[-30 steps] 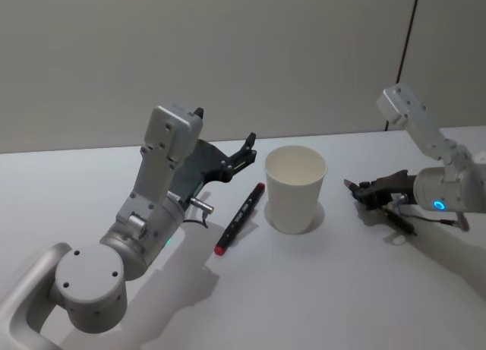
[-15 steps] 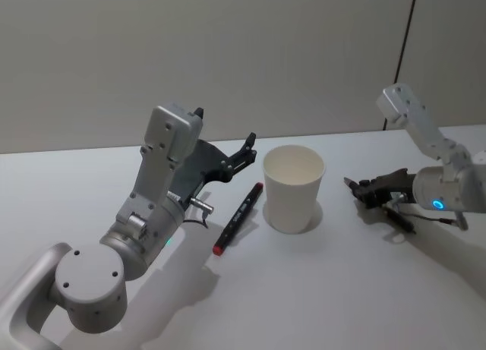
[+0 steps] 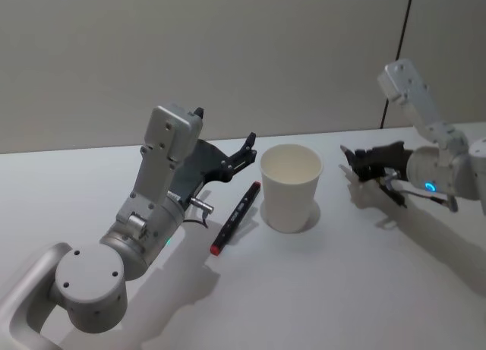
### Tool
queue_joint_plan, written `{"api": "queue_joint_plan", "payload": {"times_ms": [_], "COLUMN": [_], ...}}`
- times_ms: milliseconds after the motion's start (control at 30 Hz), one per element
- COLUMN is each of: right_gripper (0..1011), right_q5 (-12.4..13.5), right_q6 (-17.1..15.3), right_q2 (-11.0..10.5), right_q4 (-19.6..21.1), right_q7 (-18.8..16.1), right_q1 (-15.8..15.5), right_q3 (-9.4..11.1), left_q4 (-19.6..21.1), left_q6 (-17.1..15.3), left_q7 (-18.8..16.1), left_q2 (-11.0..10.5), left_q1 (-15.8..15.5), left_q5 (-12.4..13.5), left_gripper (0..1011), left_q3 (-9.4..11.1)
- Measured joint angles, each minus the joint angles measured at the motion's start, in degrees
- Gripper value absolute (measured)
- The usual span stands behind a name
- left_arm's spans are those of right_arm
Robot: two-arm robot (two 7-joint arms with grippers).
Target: Place the pen into the pen holder.
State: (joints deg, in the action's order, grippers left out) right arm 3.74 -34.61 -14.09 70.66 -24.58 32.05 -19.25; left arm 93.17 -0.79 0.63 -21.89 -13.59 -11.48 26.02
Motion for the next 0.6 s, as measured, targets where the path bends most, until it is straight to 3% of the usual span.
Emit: {"api": "queue_joint_plan", "payload": {"times_ms": [600], "right_gripper": [119], "right_q5": [4.4], "right_q6": [11.7], "right_q2": [1.8], "right_q4": [3.5], "right_q7": [5.2], "right_q1": [0.9], "right_q3": [0.3], "left_q4": [0.0], "left_q6": [0.0], "left_q7": [0.0], "left_q2": [0.0], "left_q1": [0.0], "left_q5": [0.0], "left_gripper": [1001], "left_q3": [0.0]}}
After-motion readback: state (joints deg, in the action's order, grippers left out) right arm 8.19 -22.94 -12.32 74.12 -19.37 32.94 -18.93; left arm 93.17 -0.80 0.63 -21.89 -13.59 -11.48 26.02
